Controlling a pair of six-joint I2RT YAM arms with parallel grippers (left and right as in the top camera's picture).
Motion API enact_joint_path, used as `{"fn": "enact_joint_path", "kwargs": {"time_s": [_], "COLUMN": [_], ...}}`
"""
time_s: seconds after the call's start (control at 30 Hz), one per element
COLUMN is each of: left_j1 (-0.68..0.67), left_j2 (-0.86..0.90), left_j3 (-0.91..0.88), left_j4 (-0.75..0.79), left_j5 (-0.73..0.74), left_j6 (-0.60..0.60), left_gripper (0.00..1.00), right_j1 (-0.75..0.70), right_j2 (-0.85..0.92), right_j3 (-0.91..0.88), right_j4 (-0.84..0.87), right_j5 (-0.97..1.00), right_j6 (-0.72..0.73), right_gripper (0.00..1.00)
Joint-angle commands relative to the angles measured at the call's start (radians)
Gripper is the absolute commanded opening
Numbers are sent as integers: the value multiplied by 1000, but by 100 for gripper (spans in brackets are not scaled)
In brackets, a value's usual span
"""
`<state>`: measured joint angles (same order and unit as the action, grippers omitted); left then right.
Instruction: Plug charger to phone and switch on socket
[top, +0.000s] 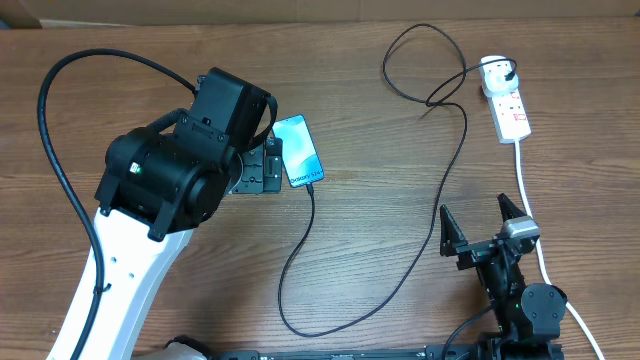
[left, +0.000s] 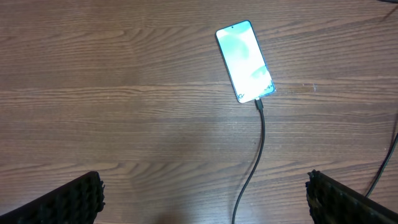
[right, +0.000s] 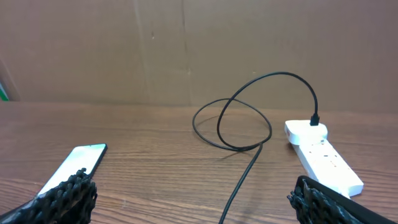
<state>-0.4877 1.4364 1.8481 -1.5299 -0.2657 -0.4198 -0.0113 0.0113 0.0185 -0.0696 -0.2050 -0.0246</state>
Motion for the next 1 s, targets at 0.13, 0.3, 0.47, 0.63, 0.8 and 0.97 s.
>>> {"fn": "enact_joint_path", "kwargs": {"time_s": [0.13, 0.3, 0.47, 0.63, 0.8, 0.97], "left_j1": [-4, -4, -4, -4, -4, -4], "left_j2": [-2, -2, -2, -2, -2, -2], "left_j3": [0, 0, 0, 0, 0, 0], "left_j4": [1, 1, 1, 1, 1, 1], "left_j5": [4, 4, 4, 4, 4, 4], "left_j6": [-14, -14, -14, -14, -14, -14], "left_gripper": [100, 100, 100, 100, 100, 100], "right_j1": [6, 6, 6, 6, 6, 6], "right_j2": [-8, -8, -8, -8, -8, -8], "right_j3": [-11, -10, -10, -10, -10, -10], "right_j4": [-5, -7, -11, -14, -17, -18], "right_j5": [45, 55, 79, 108, 145, 144], "right_j6": [-80, -50, -51, -44, 2, -3], "right_gripper": [100, 100, 100, 100, 100, 100]}}
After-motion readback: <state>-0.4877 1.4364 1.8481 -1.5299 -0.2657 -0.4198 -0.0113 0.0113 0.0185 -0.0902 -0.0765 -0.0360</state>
